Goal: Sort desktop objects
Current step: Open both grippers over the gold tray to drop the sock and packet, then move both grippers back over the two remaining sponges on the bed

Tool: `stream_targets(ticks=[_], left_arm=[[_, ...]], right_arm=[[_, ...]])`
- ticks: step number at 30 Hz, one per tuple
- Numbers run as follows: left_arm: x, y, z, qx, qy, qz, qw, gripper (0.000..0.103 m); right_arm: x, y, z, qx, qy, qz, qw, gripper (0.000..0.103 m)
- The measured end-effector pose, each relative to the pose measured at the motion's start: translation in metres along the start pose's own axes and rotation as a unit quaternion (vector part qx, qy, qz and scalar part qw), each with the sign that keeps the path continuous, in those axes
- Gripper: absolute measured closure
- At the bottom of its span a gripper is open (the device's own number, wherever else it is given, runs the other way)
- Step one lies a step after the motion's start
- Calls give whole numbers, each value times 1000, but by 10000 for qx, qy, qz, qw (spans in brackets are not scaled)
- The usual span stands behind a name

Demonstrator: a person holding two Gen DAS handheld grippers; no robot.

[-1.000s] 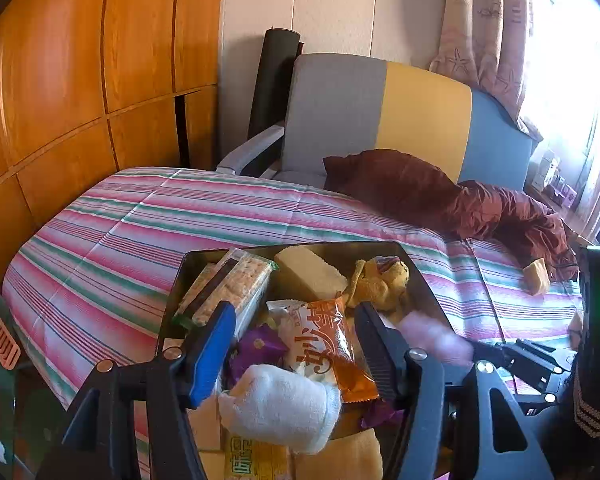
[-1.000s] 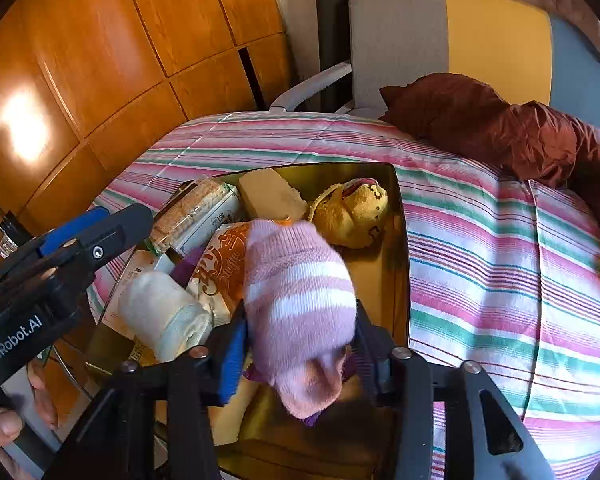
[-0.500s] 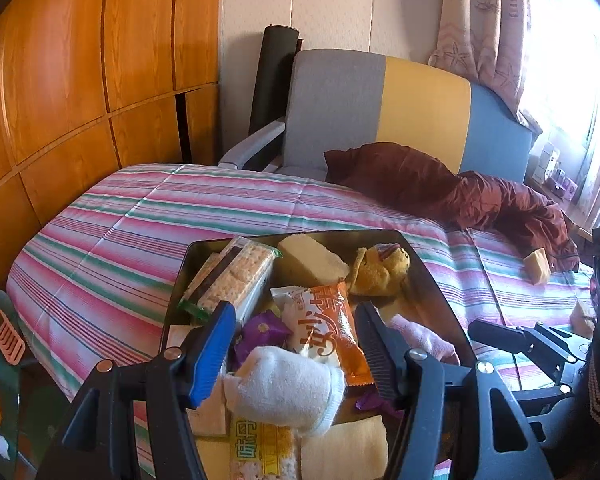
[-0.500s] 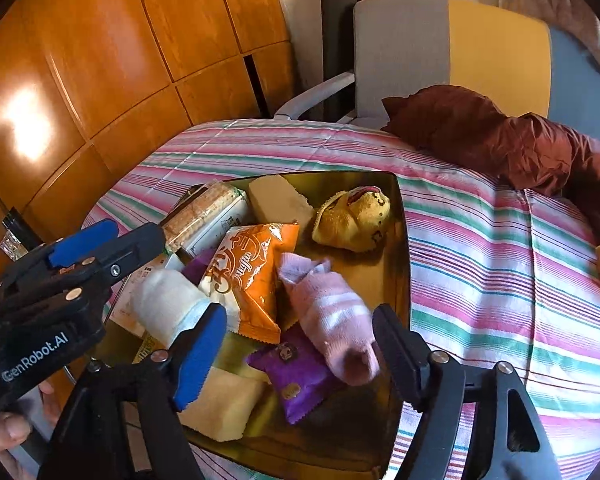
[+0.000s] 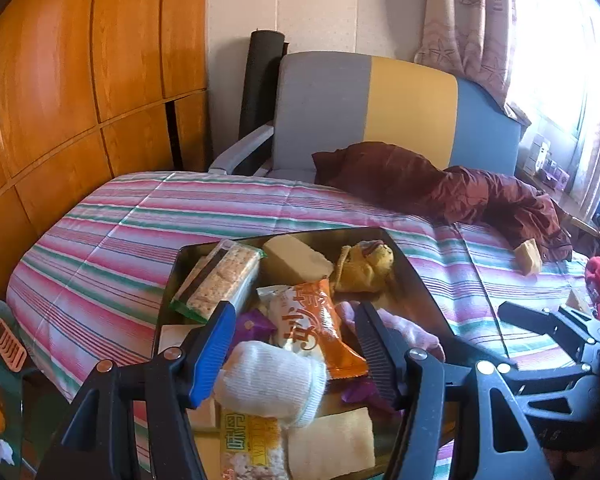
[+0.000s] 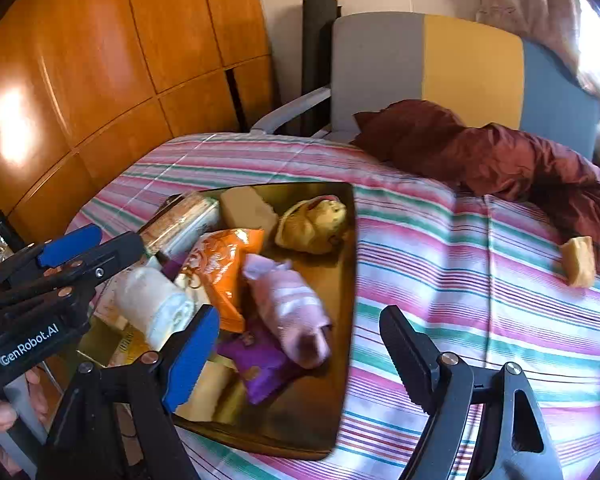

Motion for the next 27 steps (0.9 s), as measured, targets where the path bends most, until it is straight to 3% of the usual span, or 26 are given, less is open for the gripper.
stream_targets(ticks=[12, 27], left_arm=[[-1, 29, -5, 392, 3, 81, 9992, 40], [8, 104, -8, 1144, -103, 495, 9921, 40]], right_arm=[[-21, 49, 11, 392, 115, 314, 9987, 20], [-50, 135, 24, 924, 215, 919, 9912, 16]])
Point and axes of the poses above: each gripper's, at about its wrist camera, not at the fingertips, and x roughly the way its jaws point, y to its right, z to its underside, the point moved 7 cm from there along x, roughly the way its jaws point, and after that the axes turned 8 degrees about -y, right-handed, at the moved point
